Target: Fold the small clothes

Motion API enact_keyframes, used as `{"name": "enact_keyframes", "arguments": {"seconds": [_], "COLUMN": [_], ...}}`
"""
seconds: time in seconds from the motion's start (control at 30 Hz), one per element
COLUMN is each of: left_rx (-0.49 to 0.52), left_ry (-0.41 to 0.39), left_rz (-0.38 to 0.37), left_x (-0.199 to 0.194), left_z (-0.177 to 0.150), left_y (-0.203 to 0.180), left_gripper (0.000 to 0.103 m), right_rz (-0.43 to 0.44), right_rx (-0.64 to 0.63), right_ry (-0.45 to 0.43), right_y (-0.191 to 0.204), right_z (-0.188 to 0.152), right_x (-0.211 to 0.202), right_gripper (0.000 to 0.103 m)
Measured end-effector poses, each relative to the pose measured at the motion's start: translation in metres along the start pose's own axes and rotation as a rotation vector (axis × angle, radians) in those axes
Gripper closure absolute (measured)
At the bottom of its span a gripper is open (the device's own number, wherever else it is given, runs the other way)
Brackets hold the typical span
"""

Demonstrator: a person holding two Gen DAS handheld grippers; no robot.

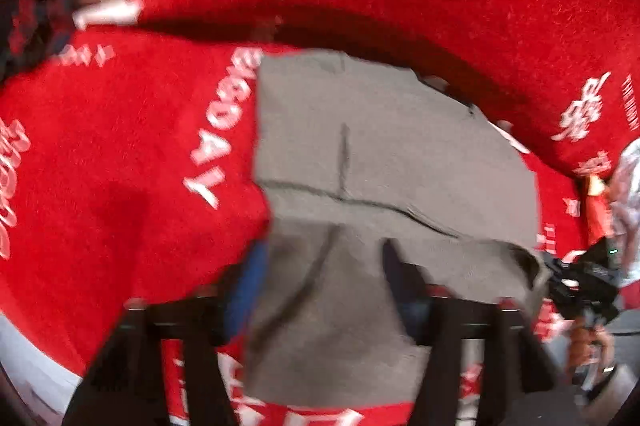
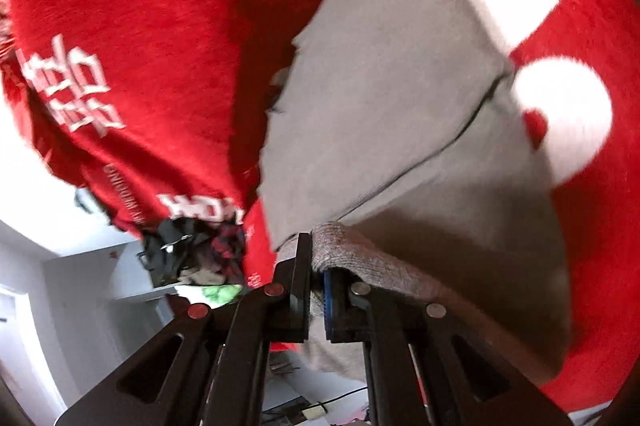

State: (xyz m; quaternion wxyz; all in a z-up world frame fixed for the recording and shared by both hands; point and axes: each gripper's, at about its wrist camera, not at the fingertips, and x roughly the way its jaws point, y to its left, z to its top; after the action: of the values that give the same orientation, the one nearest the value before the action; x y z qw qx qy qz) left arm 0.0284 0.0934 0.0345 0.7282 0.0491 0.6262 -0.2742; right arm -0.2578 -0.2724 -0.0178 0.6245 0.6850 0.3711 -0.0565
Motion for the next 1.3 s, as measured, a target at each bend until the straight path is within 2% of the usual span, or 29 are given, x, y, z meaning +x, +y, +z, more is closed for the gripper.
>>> {"name": "enact_keyframes", "arguments": {"seconds": [0.13, 0.27, 0.37, 0.4, 0.43, 0.47, 0.5, 0.53, 0.63, 0.67, 0.73, 0.77, 0.8, 0.83, 0.87, 0.9, 1.0, 1.13, 1.2, 1.3], "left_rx": [0.08, 0.219, 0.272, 0.273, 0.271, 0.269, 0.269, 0.272, 0.292, 0.298, 0.286, 0.274, 0.257, 0.237, 0.225, 0.215, 0.185, 0.16, 0.167, 0.206], "left_ry": [0.057, 0.195, 0.282, 0.301, 0.319, 0.329, 0.332, 0.337, 0.333, 0.337, 0.344, 0.34, 0.342, 0.335, 0.324, 0.311, 0.244, 0.152, 0.091, 0.005], "left_rz": [0.002, 0.032, 0.06, 0.061, 0.058, 0.055, 0.054, 0.049, 0.057, 0.069, 0.071, 0.057, 0.036, 0.021, 0.012, 0.002, -0.044, -0.108, -0.146, -0.168], "left_x": [0.008, 0.038, 0.066, 0.072, 0.079, 0.084, 0.087, 0.09, 0.093, 0.094, 0.094, 0.094, 0.093, 0.09, 0.087, 0.081, 0.05, -0.001, -0.027, -0.047], "left_z": [0.002, -0.008, -0.019, -0.021, -0.023, -0.024, -0.024, -0.023, -0.022, -0.022, -0.02, -0.019, -0.018, -0.017, -0.016, -0.016, -0.016, -0.006, 0.01, 0.045], "left_y": [-0.009, -0.026, -0.032, -0.033, -0.035, -0.037, -0.04, -0.044, -0.052, -0.054, -0.054, -0.054, -0.051, -0.048, -0.047, -0.045, -0.04, -0.036, -0.036, -0.052], "left_gripper": [0.036, 0.036, 0.036, 0.036, 0.036, 0.037, 0.037, 0.037, 0.039, 0.051, 0.06, 0.08, 0.093, 0.093, 0.093, 0.093, 0.093, 0.093, 0.093, 0.093], "right_rz": [-0.045, -0.144, -0.225, -0.268, -0.309, -0.365, -0.402, -0.434, -0.532, -0.549, -0.56, -0.574, -0.606, -0.624, -0.645, -0.654, -0.622, -0.598, -0.59, -0.584], "right_rx": [0.004, -0.021, -0.085, -0.133, -0.179, -0.254, -0.319, -0.391, -0.57, -0.611, -0.645, -0.66, -0.673, -0.682, -0.703, -0.725, -0.75, -0.736, -0.748, -0.784], "right_ry": [0.048, 0.05, 0.048, 0.06, 0.071, 0.087, 0.102, 0.121, 0.167, 0.182, 0.217, 0.242, 0.269, 0.288, 0.303, 0.303, 0.259, 0.164, 0.099, -0.003], "right_y": [-0.002, 0.004, 0.013, 0.02, 0.026, 0.036, 0.044, 0.053, 0.073, 0.077, 0.076, 0.074, 0.072, 0.069, 0.068, 0.07, 0.083, 0.109, 0.128, 0.162], "right_z": [0.011, 0.022, 0.03, 0.033, 0.034, 0.034, 0.034, 0.032, 0.029, 0.03, 0.034, 0.034, 0.034, 0.032, 0.028, 0.024, 0.011, -0.003, -0.008, -0.006], "right_x": [0.006, 0.0, -0.008, -0.007, -0.007, -0.004, -0.001, 0.003, 0.025, 0.035, 0.05, 0.06, 0.071, 0.076, 0.081, 0.082, 0.068, 0.028, 0.007, -0.015], "right_gripper": [0.097, 0.093, 0.092, 0.088, 0.072, 0.051, 0.045, 0.044, 0.044, 0.044, 0.044, 0.044, 0.045, 0.059, 0.091, 0.096, 0.097, 0.097, 0.097, 0.097]}}
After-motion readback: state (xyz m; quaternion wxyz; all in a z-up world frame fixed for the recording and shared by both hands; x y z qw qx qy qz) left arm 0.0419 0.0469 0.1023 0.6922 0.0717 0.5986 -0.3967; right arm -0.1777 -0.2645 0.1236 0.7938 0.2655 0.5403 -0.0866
